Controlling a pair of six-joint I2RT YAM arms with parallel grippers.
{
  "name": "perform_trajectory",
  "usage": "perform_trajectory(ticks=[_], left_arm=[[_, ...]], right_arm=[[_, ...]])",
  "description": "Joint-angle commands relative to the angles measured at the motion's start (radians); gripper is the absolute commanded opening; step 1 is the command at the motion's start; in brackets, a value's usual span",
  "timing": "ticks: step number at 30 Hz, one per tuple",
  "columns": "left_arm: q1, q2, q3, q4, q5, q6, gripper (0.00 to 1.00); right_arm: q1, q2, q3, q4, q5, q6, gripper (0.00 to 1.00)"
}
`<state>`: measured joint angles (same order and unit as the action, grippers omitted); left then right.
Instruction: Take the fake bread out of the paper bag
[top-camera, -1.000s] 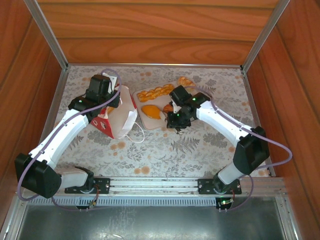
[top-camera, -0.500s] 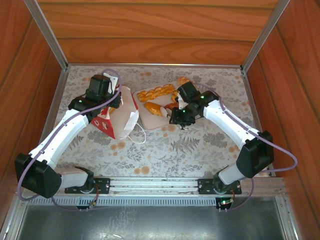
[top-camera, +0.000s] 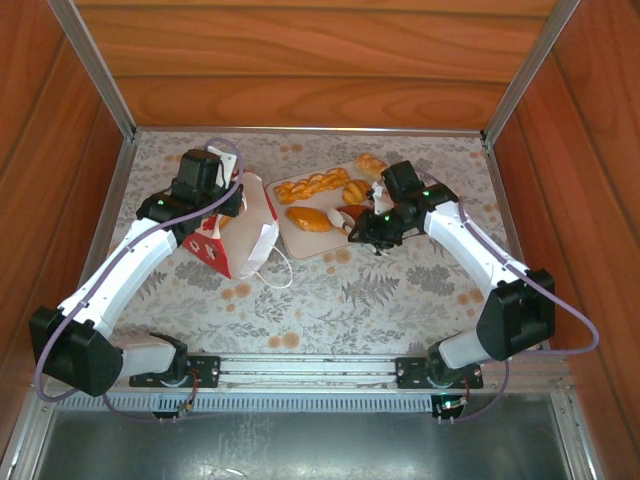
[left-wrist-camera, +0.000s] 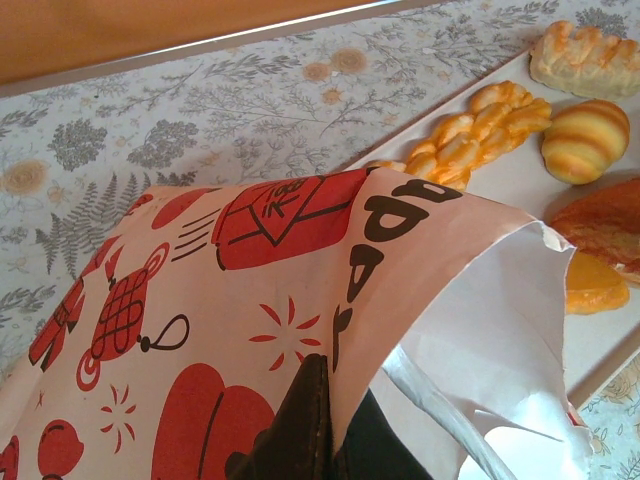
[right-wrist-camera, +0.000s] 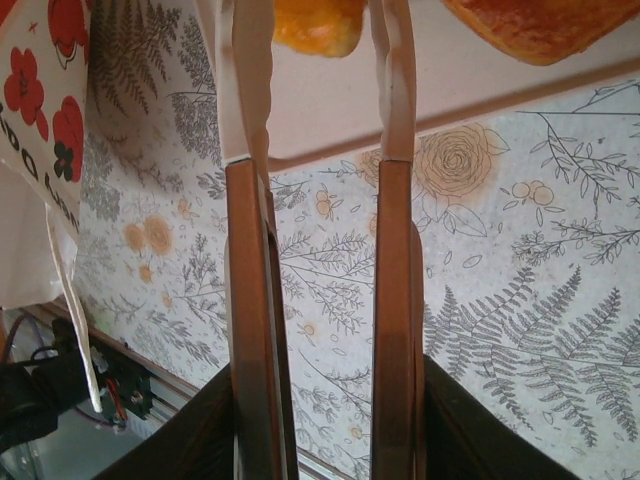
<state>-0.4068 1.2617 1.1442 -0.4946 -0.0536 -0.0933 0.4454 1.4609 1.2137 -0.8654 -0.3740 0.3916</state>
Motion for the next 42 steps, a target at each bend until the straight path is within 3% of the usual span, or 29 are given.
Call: perform_trajectory(ticks=[1,5,13,18,42], left_arm=[[0.005,-0.006,0.004,-0.001,0.016,0.014,0.00],[0.005,-0.015,0.001,-0.001,0.012,0.012,0.00],[0.006,-0.020,0.000,-0.001,0.003,0.017,0.00],[0.005,-0.026,-0.005,-0.002,0.000,0.018,0.00],[0.006,-0.014,-0.003,-0.001,0.003,0.014,0.00]], right_arm=[[0.004,-0.051,-0.011,-0.006,0.017,-0.087,0.42],[0.004,-0.025,-0.015,-0.023,0.028,-0.080,0.43],[0.001,0.014,-0.065,0.099,-0.141,0.090,0.46],[-0.006,0.016,-0.081,0.160,-0.179,0.183,0.48],[-0.062,0.089,-0.184,0.374,-0.347,0.319,0.50]])
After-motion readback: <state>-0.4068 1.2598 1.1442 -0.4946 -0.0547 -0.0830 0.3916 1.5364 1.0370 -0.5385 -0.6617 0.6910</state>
